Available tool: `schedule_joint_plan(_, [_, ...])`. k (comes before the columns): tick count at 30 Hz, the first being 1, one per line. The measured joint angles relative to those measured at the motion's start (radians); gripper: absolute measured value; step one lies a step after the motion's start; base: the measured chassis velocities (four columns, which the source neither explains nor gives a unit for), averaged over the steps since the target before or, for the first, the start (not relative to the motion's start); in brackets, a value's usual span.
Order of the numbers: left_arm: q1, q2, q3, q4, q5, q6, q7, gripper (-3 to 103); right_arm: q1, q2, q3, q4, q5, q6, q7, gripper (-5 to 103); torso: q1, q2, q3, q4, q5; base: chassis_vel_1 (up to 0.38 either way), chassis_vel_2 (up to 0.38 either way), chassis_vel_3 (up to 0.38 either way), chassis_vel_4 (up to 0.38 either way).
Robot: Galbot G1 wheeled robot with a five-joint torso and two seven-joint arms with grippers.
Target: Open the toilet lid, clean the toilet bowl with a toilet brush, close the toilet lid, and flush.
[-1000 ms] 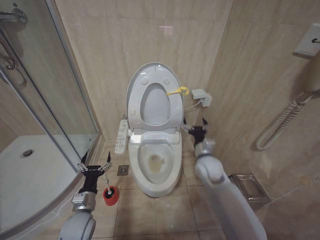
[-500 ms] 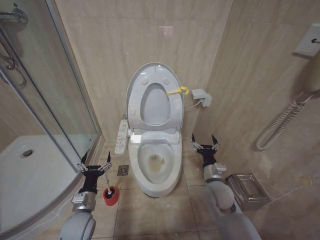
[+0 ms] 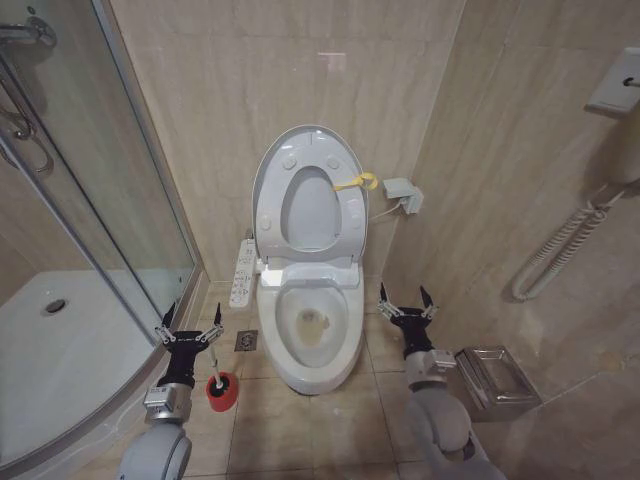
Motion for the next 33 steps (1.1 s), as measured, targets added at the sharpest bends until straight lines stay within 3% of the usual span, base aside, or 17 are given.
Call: schedule_joint_plan(33, [0.0,0.0,0.0,0.0,0.0,0.0,0.0,100,-0.001,0.004,-0.003,0.002,-0.008,-0.009,0.005,100,0.0,0.0,0.0,0.0,0.0002,0.0,0.0,0.0,0.0])
